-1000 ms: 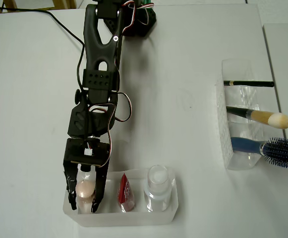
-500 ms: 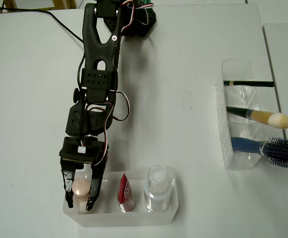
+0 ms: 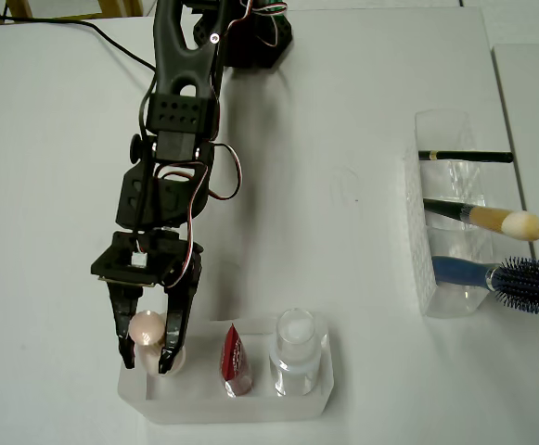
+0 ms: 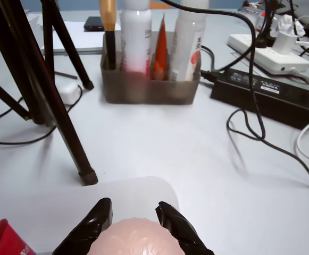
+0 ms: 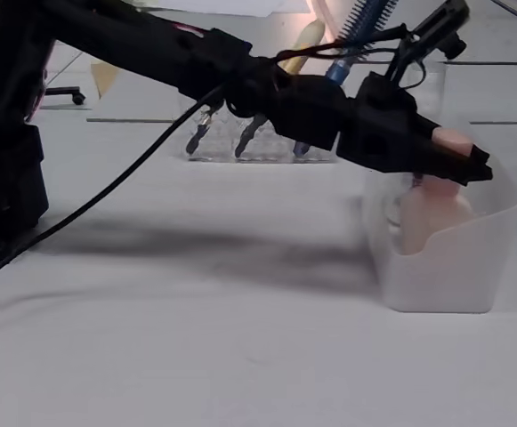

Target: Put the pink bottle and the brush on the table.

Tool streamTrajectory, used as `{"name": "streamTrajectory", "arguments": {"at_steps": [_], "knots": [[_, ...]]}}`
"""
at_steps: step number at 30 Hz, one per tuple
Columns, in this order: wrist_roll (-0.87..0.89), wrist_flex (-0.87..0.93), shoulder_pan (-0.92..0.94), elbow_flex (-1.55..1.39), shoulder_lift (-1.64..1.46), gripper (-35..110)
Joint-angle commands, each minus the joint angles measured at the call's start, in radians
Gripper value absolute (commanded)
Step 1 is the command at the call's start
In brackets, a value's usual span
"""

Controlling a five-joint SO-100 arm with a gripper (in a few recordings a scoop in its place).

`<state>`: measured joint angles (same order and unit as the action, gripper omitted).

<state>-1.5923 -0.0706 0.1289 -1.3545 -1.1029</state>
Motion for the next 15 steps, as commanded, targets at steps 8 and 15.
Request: {"name": "streamTrajectory", "arguments": {"at_steps": [8,15], "knots": [[-0.012,0.091,0.003,-0.032,-0.268,0],[-0.008,0.232,0.003,-0.153,-0.468,0]]}}
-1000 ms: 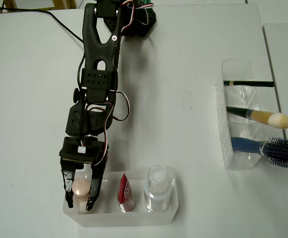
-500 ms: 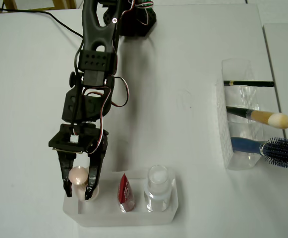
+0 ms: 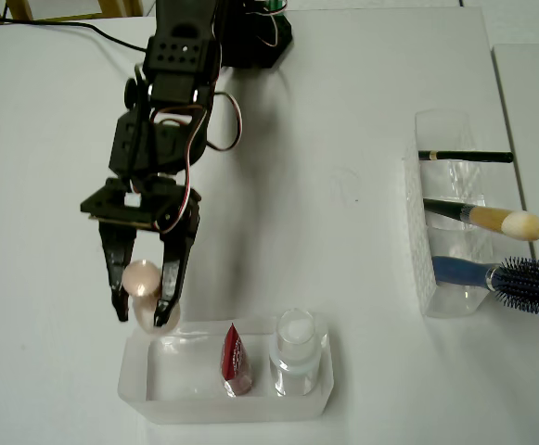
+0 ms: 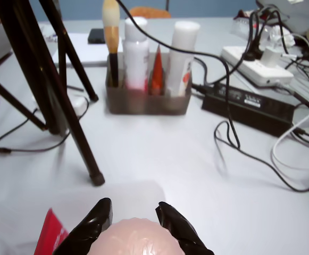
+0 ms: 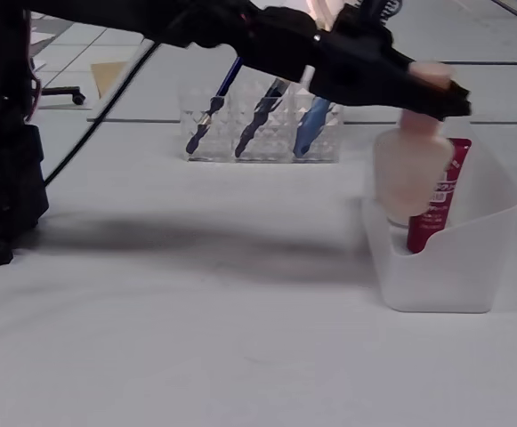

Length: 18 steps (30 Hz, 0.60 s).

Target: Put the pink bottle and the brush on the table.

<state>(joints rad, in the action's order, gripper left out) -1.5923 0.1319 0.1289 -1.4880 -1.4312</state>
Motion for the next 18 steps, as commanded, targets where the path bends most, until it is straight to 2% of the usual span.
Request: {"name": "streamTrajectory", "arguments": {"at_steps": [1,18], "knots": [[-0.006,0.049,0.003,-0.051,-0.176,0],[-0.041,0.052,0.057,-0.606,-0.693,0]]}}
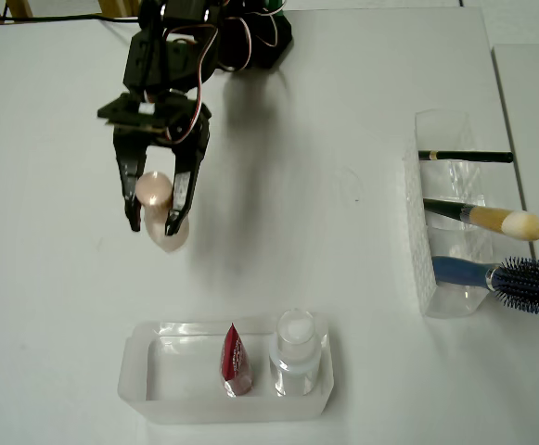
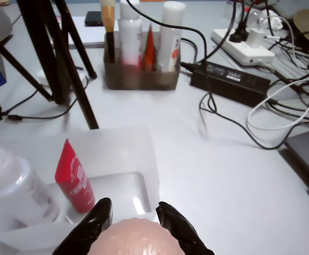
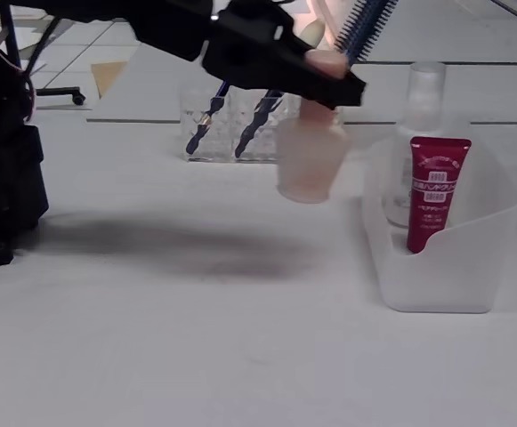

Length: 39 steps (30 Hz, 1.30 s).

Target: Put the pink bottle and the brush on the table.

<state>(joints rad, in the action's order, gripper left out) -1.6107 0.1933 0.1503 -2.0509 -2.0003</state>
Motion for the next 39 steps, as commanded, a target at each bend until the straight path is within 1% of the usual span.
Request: {"name": "streamTrajectory", "arguments": {"at_steps": [1,6,9,17,22,31,39], "knots": [[-0.031,-0.008,0.048,-0.081,-0.160,0],[-0.061,-0.015,0.104,-0.207,-0.268,0],[-0.083,-0.040,0.156,-0.282,-0.316,0],[-0.132,-0.037,0.296,-0.433,-0.446,0],[-0.160,-0.081,0.387,-0.531,-0.517,0],[-0.183,-0.130,0.558,-0.664,-0.598,0],[-0.183,-0.176,0.687,-0.729,-0.601,0]]}}
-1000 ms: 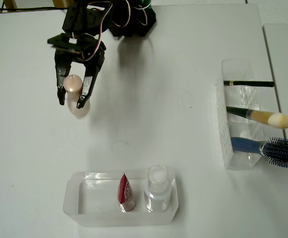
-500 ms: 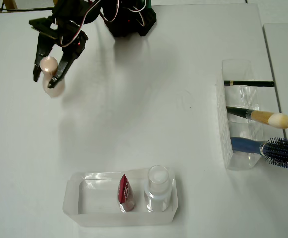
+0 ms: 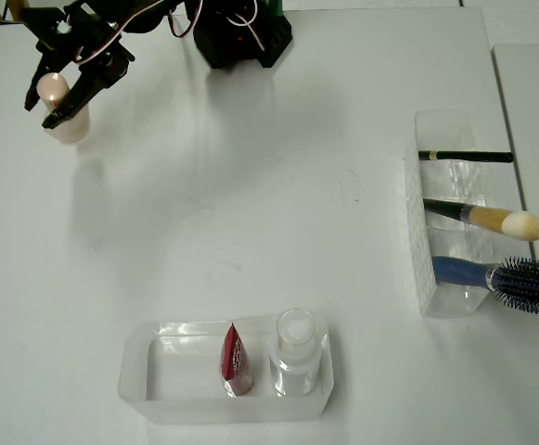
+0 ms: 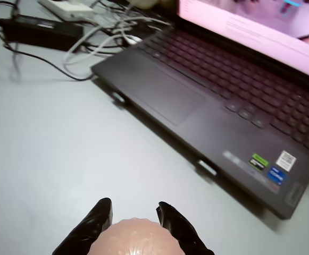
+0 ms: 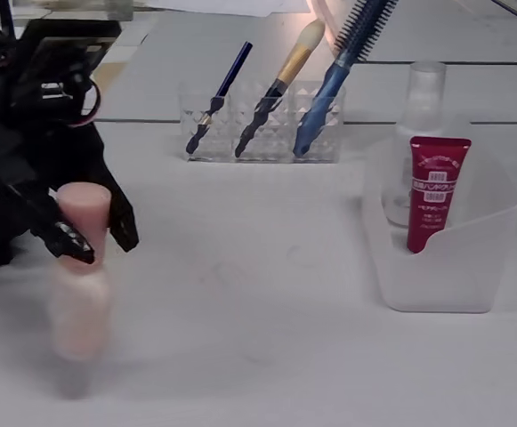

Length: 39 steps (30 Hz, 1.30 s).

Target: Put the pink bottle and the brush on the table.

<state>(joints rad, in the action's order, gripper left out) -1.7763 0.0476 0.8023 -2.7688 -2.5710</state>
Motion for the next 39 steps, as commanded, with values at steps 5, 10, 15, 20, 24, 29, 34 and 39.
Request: {"name": "streamTrajectory", "arguments": {"at_steps": [5,10,15,20,24,29,34,39], "knots": [[-0.017,-0.080,0.087,-0.038,-0.025,0],[-0.012,-0.130,0.133,-0.043,0.014,0],[-0.012,-0.221,0.170,-0.043,0.083,0],[0.002,-0.321,0.179,-0.043,0.160,0],[0.051,-0.407,0.179,-0.035,0.247,0],[0.130,-0.426,0.179,-0.043,0.281,0],[0.186,-0.442,0.178,-0.072,0.291,0],[0.178,-0.443,0.179,-0.084,0.295,0]]}}
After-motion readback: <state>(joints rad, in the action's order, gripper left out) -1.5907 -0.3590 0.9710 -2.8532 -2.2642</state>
